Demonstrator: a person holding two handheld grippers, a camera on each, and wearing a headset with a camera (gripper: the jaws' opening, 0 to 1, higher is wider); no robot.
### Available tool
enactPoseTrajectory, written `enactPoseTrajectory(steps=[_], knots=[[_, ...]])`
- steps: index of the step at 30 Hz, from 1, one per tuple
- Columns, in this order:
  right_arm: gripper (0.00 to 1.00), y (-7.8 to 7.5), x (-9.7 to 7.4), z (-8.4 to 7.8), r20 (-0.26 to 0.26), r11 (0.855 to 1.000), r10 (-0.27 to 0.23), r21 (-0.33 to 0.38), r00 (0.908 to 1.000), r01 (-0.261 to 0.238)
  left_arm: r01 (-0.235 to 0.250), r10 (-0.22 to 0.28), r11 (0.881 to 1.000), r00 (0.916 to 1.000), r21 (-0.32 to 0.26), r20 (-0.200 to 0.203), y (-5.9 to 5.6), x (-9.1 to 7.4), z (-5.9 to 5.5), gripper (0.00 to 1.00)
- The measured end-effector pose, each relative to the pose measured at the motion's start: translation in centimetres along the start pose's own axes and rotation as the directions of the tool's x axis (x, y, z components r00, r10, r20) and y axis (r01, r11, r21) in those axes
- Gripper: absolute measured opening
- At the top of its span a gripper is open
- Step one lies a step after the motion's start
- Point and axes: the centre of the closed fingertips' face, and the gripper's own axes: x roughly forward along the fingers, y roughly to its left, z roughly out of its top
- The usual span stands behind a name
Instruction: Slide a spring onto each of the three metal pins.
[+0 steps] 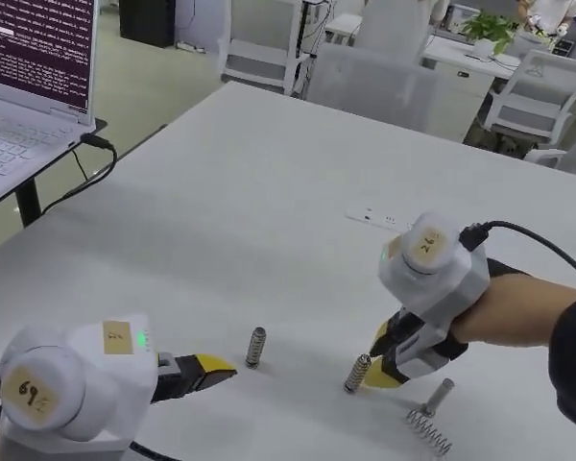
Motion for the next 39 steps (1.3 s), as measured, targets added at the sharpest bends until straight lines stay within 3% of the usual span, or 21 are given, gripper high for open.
enactPoseTrajectory(steps=[26,39], knots=[[0.19,1.9,-3.0,-1.2,0.069,0.997,-0.077,0.032,0.9947,0.075,0.035,-0.034,0.999,0.9994,0.015,-0.008,-0.3,0.6,0.3,0.67],[0.19,3.2,-3.3,-3.5,0.079,0.991,-0.096,0.101,0.9922,0.088,0.066,-0.065,0.997,0.9976,0.036,-0.021,-0.6,1.2,0.7,0.66]])
